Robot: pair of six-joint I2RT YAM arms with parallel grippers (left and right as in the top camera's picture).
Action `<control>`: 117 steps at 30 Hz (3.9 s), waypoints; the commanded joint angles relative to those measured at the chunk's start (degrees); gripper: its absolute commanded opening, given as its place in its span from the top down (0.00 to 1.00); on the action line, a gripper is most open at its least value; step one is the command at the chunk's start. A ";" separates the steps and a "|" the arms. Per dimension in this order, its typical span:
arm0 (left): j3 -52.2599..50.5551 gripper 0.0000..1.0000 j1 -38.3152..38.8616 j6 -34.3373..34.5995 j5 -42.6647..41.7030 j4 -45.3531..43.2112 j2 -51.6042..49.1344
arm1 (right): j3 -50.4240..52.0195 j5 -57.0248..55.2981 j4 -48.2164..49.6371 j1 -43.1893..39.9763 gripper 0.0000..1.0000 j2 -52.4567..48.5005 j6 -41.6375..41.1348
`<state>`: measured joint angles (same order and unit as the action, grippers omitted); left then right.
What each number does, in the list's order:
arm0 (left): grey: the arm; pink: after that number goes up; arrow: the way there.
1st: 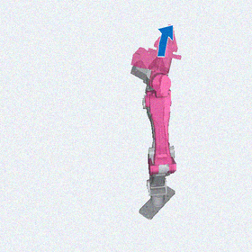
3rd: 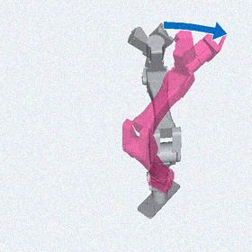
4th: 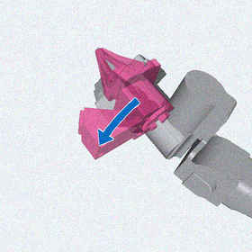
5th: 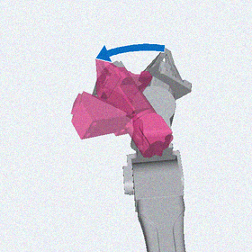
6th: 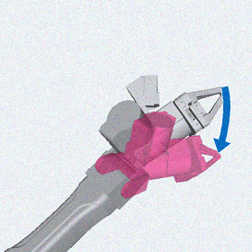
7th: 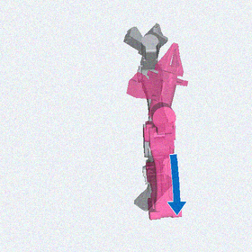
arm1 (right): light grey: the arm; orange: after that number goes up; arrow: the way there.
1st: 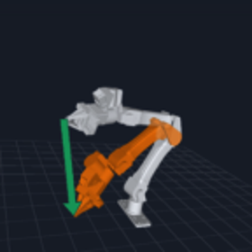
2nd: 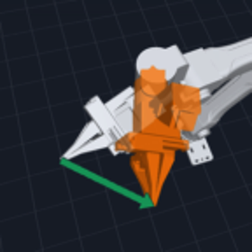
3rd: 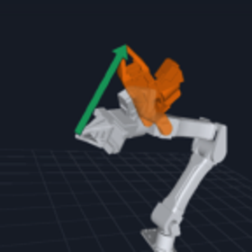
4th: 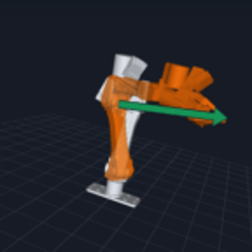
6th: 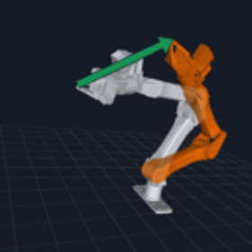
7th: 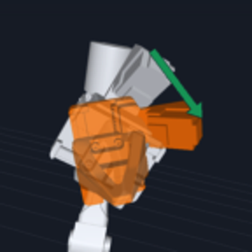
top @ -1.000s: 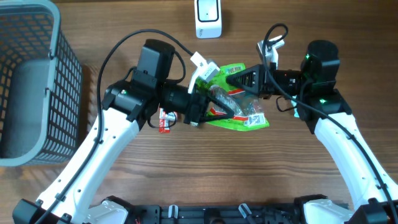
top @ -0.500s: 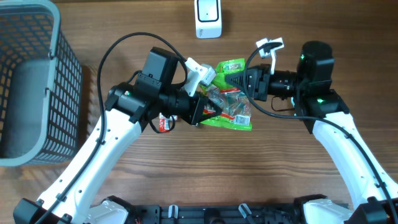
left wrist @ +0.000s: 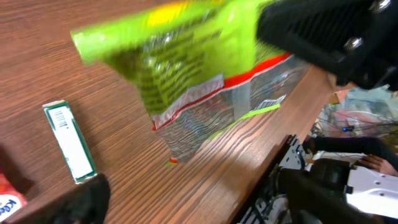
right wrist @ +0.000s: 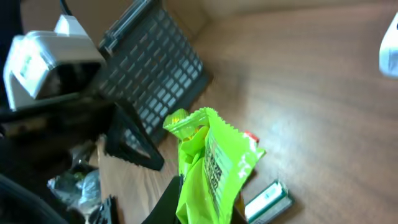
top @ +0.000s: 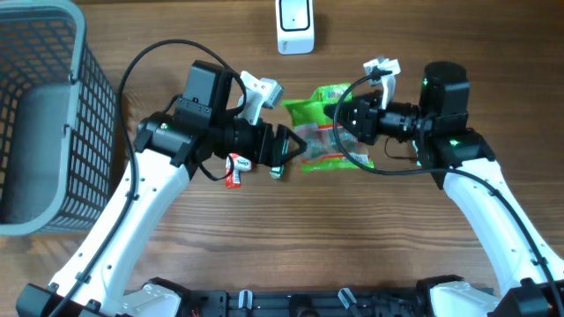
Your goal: Scan the item barcode
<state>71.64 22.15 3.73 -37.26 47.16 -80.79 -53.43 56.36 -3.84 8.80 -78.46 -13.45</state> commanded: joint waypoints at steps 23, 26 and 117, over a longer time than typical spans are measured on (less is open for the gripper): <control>0.37 0.00 -0.04 2.75 -21.44 -17.11 0.00 | -0.72 0.42 39.34 -4.48 0.96 0.33 -69.13; 0.37 0.00 -0.04 2.75 -21.44 -17.07 0.00 | -0.72 0.20 44.59 -4.48 0.96 0.35 -72.50; -2.86 0.96 18.82 33.18 26.99 -24.74 -30.71 | -14.71 -34.47 -21.07 -6.73 0.80 -28.68 4.48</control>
<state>69.30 41.12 33.69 -16.93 22.94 -109.10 -67.66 20.99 -25.15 2.04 -103.48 -10.17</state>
